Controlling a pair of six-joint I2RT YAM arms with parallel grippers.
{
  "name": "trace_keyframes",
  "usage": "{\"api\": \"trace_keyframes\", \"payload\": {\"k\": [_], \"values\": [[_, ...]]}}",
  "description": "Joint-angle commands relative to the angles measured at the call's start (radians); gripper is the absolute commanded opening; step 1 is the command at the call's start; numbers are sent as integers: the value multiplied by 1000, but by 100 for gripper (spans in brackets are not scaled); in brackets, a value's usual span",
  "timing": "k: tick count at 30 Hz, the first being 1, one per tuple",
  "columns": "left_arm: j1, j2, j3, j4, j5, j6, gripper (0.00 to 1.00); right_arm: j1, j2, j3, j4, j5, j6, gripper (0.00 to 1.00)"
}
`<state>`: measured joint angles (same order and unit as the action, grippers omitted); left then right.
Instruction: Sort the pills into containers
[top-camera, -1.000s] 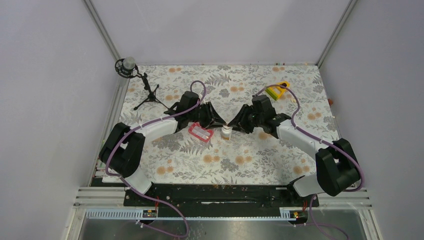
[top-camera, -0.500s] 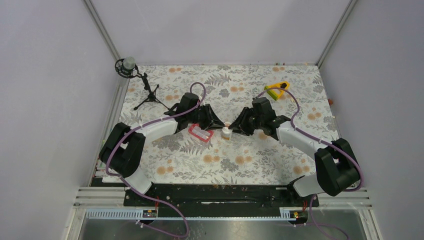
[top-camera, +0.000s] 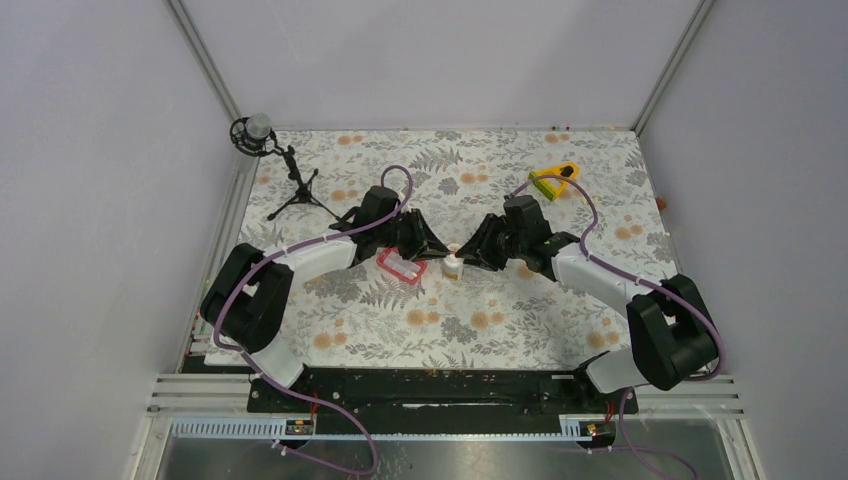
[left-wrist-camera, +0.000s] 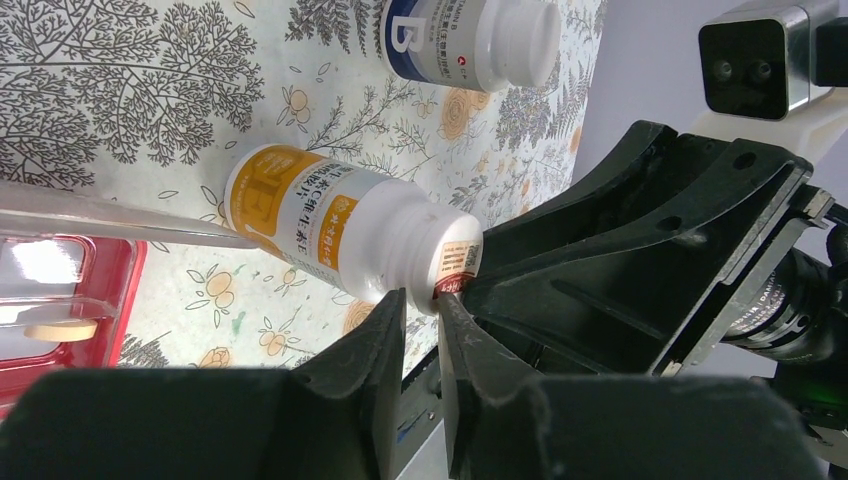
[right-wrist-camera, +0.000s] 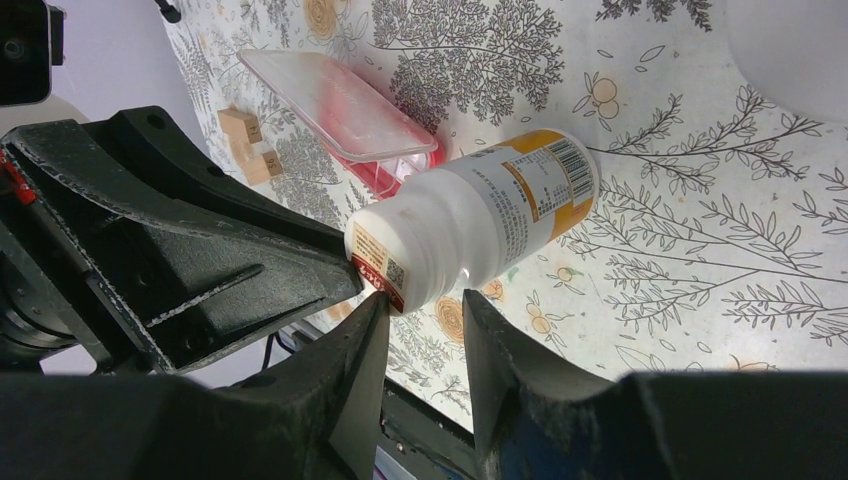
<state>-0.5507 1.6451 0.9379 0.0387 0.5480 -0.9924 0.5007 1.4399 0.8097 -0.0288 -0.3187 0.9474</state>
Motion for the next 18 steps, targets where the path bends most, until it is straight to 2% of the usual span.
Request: {"api": "trace_keyframes", "payload": {"k": [1,9,18], "values": [[6,14,-15,32,-17,8,18,-7,17,-8,18,-4,-6,40],[5,15,-14,-3,-52,39,21,-10,22,0,18,15,-4,41],[5,31,-44,28,-68,43,24,-12,43,-37,120,8,20,41]]}}
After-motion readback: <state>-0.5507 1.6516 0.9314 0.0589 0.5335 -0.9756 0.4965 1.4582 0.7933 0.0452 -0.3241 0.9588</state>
